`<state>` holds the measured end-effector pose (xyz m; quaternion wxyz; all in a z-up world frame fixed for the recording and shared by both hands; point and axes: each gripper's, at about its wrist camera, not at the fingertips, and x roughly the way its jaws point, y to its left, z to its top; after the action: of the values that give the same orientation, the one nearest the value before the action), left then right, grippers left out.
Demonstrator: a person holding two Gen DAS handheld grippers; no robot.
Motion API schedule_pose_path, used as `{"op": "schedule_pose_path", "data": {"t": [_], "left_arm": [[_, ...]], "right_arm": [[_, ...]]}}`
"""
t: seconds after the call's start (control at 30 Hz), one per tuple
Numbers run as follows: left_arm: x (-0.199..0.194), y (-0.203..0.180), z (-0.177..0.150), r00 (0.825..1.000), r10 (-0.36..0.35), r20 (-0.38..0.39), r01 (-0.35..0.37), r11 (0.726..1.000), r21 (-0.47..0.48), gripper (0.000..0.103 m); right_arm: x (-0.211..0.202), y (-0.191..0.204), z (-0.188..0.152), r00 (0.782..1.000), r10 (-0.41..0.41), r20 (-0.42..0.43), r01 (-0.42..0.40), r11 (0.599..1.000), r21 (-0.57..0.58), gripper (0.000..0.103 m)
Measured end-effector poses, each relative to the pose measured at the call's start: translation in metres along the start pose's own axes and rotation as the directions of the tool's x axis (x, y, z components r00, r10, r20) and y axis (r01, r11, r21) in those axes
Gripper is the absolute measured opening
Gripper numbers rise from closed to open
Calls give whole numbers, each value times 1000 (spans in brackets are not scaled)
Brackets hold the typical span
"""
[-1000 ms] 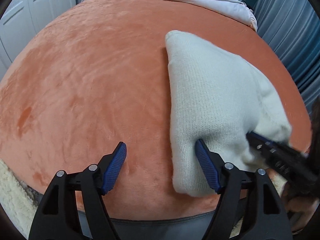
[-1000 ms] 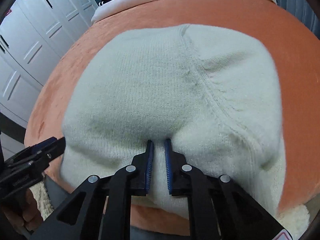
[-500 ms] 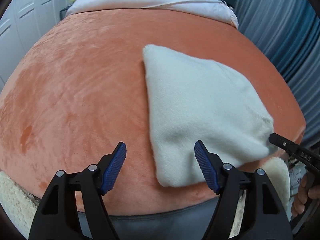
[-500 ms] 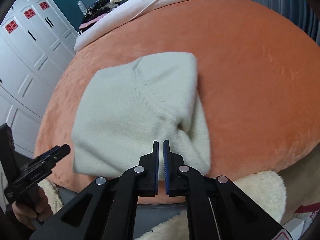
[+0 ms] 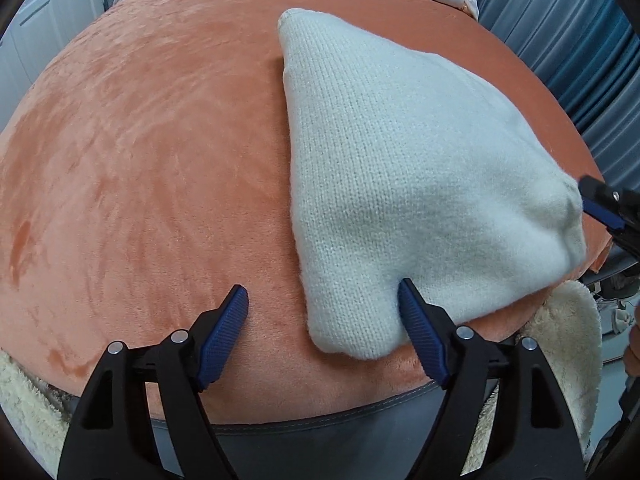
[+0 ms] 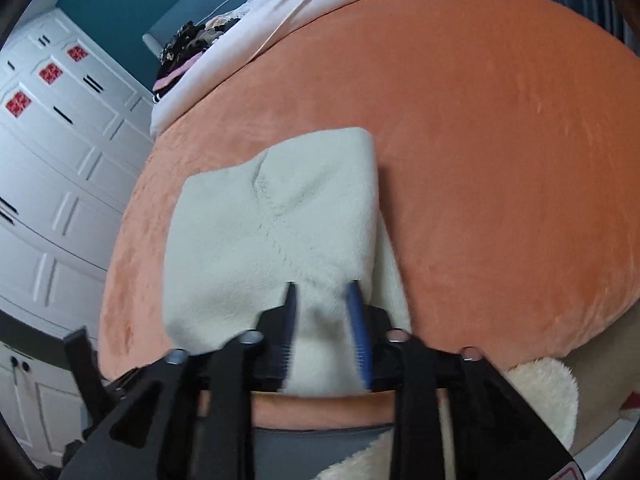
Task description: Fold small clothes
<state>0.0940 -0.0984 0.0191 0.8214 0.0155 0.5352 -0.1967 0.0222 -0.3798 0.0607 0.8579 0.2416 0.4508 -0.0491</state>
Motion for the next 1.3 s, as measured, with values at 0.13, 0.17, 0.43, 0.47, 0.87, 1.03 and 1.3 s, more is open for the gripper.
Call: {"op": "schedule_pose_path", "data": {"t": [0.13, 0.17, 0.43, 0.47, 0.87, 1.03, 1.3], "left_arm": [[-2, 0, -1, 1000, 6, 0, -6, 1000, 11, 75], [-2, -1, -1, 1000, 8, 1, -8, 1000, 13, 75], [2, -2, -2, 1000, 11, -1, -11, 1000, 17, 78], [4, -1, -1, 1000, 9, -7, -9, 1000, 12, 78], [-2, -8, -3, 998, 57, 1, -57, 998, 20, 79], [-8, -9, -2, 997, 73, 9, -73, 997, 19, 79], [-30, -11, 5, 999, -4, 41, 6, 999, -42, 87]], "right_arm": [[24, -1, 5, 999, -20, -25, 20, 1000, -10, 39], [26, -15, 5, 998, 7, -56, -8, 1000, -9, 24], [41, -23, 21, 999, -23, -41, 20, 998, -66, 20], [59, -33, 15, 996, -30, -82, 25, 998, -59, 20], [16, -21, -31, 989, -106, -99, 99, 993, -67, 25], [-2, -9, -28, 996, -86, -35, 85, 996, -26, 33], [-16, -7, -27, 996, -93, 0, 93, 996, -15, 69]]}}
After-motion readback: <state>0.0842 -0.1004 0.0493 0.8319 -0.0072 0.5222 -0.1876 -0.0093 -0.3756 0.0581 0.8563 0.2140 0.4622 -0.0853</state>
